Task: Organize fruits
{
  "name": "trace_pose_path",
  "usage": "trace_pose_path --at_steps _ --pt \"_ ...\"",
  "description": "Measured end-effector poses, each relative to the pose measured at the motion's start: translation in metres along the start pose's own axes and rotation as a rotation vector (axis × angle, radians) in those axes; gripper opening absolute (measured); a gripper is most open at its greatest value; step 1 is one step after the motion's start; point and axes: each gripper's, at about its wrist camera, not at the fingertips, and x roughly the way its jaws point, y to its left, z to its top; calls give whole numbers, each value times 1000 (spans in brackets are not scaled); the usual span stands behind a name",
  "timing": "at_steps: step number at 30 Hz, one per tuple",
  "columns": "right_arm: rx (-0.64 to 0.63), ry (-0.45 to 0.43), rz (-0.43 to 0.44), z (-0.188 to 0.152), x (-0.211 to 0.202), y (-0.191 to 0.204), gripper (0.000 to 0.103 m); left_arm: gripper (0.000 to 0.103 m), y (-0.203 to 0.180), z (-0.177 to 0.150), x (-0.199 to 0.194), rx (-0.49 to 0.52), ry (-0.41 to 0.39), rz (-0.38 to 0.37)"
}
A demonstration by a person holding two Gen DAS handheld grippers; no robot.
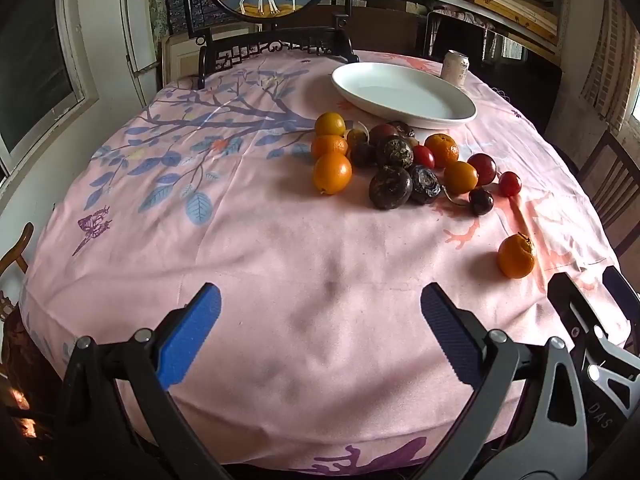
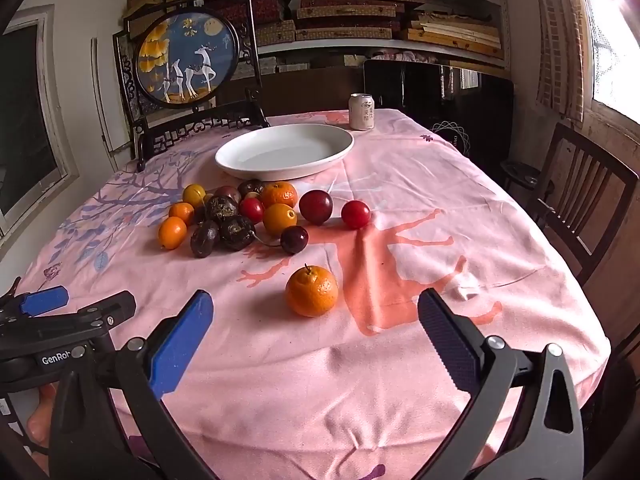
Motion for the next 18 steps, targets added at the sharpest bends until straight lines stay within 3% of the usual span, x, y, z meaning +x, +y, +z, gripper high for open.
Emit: trace_pose_path --at_steps 6,18 --pt "7 -12 1 0 -3 0 102 101 -2 0 -9 11 -35 -13" --pt "11 -20 6 0 -4 0 102 101 -1 -1 -6 2 -19 -16"
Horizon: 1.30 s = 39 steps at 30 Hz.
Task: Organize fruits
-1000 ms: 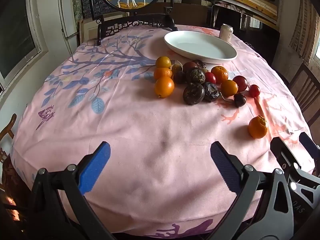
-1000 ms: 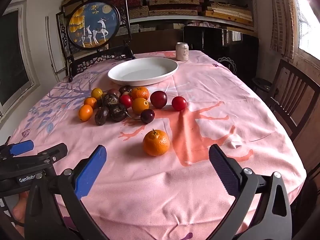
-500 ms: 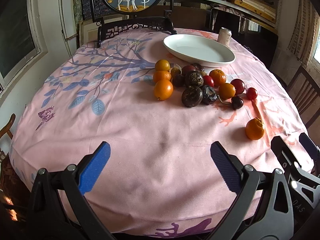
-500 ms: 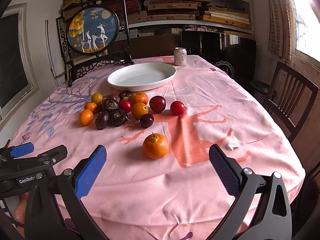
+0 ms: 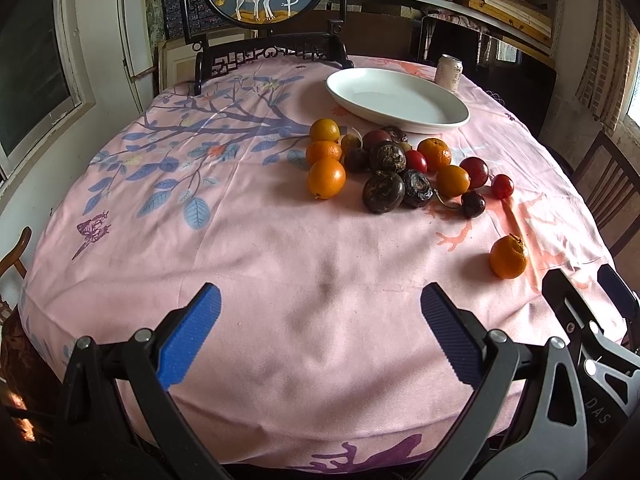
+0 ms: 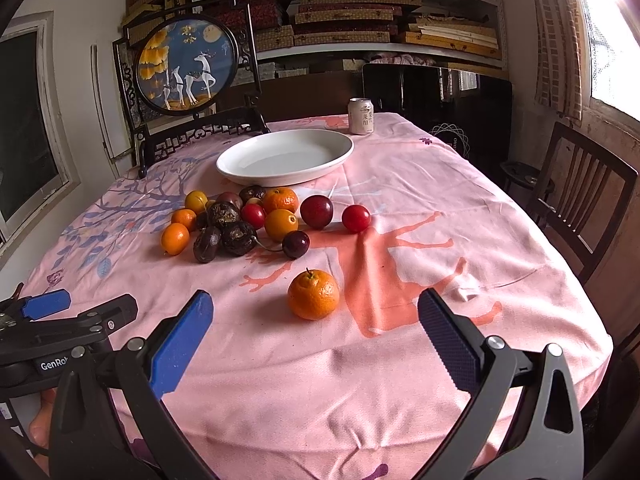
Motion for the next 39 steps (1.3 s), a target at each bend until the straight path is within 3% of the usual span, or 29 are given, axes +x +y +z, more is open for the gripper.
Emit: trace_pose_path --at_steps 39 --pt "-7 16 13 -1 4 3 102 101 -2 3 -3 1 -1 0"
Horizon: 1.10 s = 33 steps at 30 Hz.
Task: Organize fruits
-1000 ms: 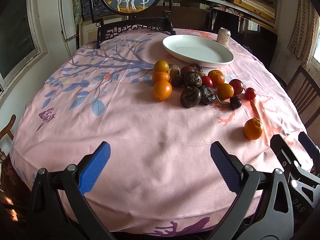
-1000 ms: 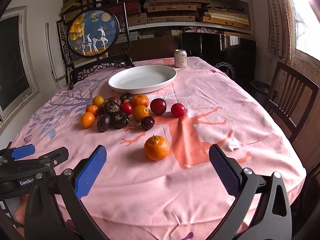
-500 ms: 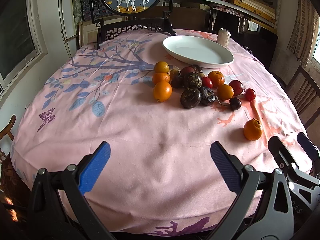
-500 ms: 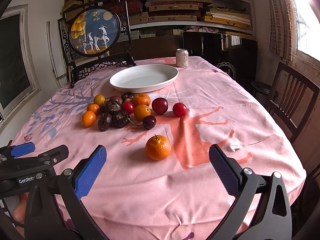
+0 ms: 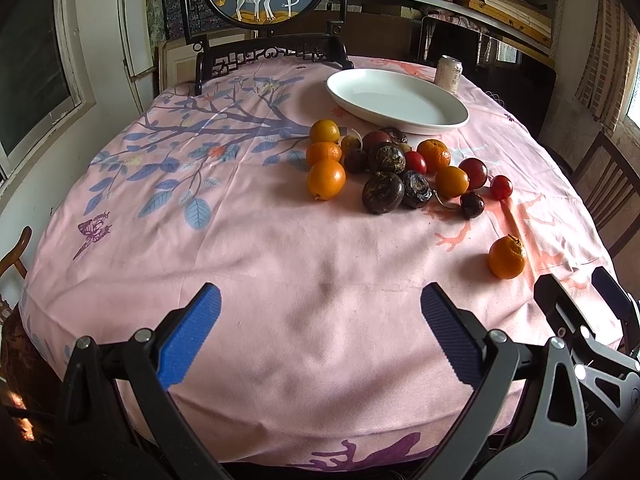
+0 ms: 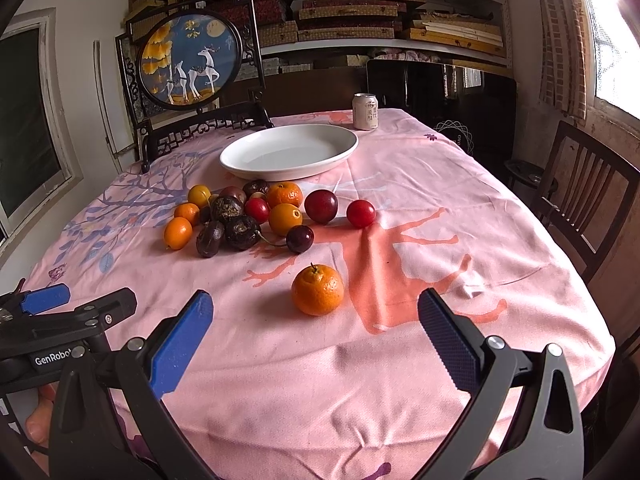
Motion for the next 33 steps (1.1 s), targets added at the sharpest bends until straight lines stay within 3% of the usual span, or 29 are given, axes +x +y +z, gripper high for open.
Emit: trace_pose_path --at_steps 15,27,33 --pt "-3 19 10 -2 4 -1 102 101 2 -3 2 7 9 -1" --pt "-134 193 59 7 47 -11 102 101 10 8 40 27 49 3" --pt "-158 340 111 4 86 -7 73 101 23 21 67 19 89 6"
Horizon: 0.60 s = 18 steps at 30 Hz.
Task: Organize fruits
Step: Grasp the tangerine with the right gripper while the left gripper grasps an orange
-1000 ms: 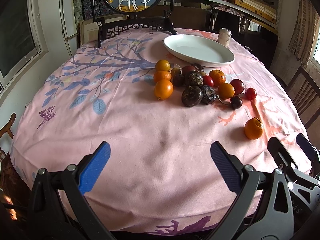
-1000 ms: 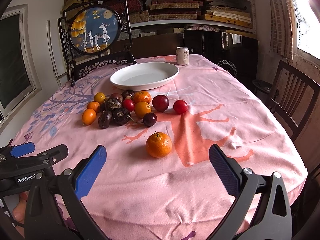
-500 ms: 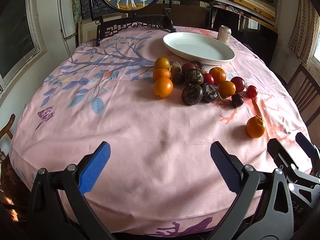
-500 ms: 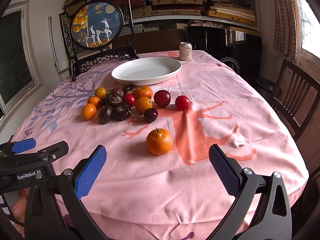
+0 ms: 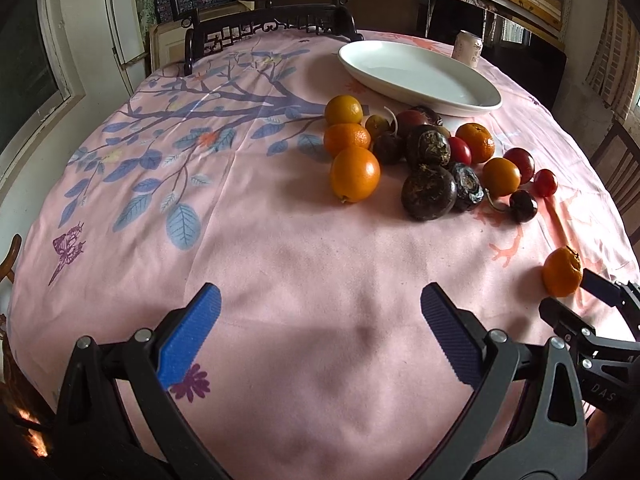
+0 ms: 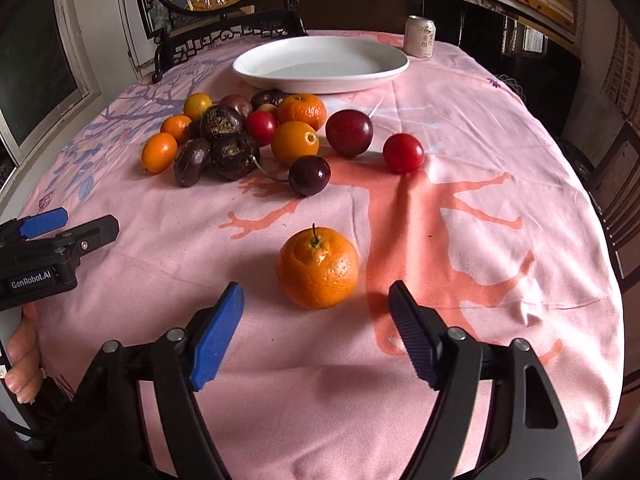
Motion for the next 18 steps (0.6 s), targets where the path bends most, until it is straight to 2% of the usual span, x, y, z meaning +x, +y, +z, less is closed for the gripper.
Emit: trace_pose_path --at_steps 1,3,4,5,17,18 --pt "-12 -4 -9 1 2 1 72 101 2 3 3 -1 4 2" --pt "-29 -9 -15 4 4 3 60 101 3 9 10 5 10 9" --pt "-31 -13 -15 6 4 2 48 101 3 13 13 9 15 10" --pt "-32 -13 -14 7 4 1 43 101 4 16 15 11 22 7" --pt "-34 -32 127 29 4 -8 42 101 0 59 49 8 63 2" --pt "-35 -36 137 31 4 -8 42 98 -1 61 52 10 66 4"
